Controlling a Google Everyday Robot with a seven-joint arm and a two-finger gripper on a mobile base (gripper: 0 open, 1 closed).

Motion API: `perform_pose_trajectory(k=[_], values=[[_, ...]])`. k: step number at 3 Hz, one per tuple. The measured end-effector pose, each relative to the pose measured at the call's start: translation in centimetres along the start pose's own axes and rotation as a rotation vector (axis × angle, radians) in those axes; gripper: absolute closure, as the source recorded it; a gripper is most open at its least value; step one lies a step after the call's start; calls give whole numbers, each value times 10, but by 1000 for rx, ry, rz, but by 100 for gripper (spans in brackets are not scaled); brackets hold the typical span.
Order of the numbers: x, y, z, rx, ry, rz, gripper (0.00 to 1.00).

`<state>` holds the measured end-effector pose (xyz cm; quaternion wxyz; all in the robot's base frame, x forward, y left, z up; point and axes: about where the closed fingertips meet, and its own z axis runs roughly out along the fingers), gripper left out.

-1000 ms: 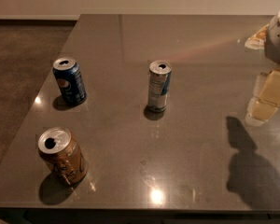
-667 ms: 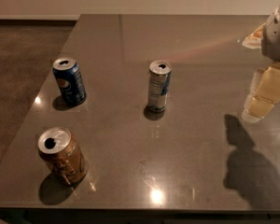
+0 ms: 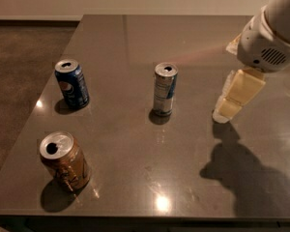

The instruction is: Move redbull can near orange can

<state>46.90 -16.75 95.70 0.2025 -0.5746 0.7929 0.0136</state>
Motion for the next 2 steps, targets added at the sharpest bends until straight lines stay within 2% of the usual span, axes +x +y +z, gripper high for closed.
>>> perform_pose_trajectory(k=[1,2], values=[[-30,-4,24,22,-77,50,0],[-56,-12,48,23,-131,94,0]])
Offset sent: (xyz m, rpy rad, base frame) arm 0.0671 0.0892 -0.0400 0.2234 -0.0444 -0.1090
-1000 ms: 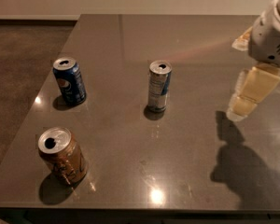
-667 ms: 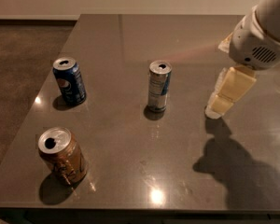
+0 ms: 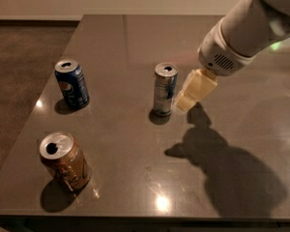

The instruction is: Move redbull can near orange can

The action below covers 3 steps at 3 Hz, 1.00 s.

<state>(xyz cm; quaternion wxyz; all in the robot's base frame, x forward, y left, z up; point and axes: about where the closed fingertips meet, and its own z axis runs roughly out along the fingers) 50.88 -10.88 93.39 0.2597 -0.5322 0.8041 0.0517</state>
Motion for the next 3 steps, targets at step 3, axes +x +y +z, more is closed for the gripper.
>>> perform_pose_trajectory(k=[3], values=[[-40,-4,35,-50,-134,89,17]])
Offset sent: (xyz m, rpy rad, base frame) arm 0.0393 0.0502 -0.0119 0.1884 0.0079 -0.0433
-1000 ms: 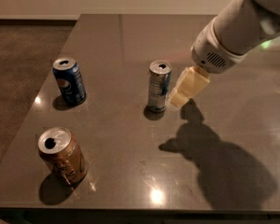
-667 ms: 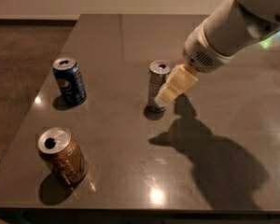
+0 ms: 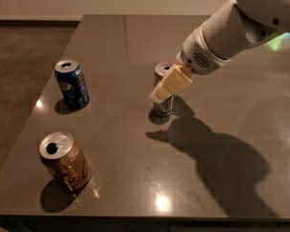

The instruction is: Move redbull can near orange can

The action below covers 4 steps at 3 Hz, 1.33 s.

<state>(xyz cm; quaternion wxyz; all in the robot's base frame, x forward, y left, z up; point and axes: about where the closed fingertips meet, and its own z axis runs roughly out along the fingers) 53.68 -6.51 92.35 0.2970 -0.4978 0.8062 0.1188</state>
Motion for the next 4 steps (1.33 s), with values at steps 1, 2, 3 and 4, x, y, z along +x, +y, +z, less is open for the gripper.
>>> perform_pose_trajectory(k=[1,2,3,4], values=[[-3,2,3,-24,-22,11,34],[-5,3,2,-55,-49,16,57],[-11,14,-7,-101,-89,-8,80],[-15,34,-20,-166,-138,-62,100]])
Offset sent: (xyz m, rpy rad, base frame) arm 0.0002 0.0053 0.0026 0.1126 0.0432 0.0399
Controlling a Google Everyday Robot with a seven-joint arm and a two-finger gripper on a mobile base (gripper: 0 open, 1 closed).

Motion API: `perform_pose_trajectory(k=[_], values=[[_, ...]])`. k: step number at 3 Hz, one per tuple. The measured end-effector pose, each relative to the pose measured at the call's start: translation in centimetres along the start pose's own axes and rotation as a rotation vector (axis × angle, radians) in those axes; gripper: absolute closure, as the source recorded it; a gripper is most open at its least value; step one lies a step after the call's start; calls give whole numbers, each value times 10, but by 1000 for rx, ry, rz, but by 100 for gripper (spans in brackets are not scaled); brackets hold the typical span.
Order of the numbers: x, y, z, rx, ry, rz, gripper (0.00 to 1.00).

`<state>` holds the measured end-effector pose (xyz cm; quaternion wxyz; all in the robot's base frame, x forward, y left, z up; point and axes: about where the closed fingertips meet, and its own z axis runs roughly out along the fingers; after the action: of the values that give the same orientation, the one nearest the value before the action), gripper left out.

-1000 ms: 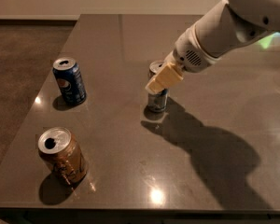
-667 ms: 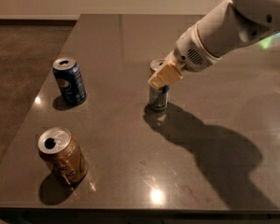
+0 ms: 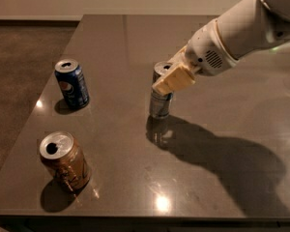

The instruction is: Move redbull can near orange can

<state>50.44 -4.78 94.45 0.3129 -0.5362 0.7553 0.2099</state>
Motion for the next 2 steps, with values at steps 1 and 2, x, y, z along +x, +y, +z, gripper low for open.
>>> perform_pose_trajectory(k=[1,2], values=[[-4,32,-9,-88,-43,-88,100],[-9,70,-11,-173,-65,-197,100]])
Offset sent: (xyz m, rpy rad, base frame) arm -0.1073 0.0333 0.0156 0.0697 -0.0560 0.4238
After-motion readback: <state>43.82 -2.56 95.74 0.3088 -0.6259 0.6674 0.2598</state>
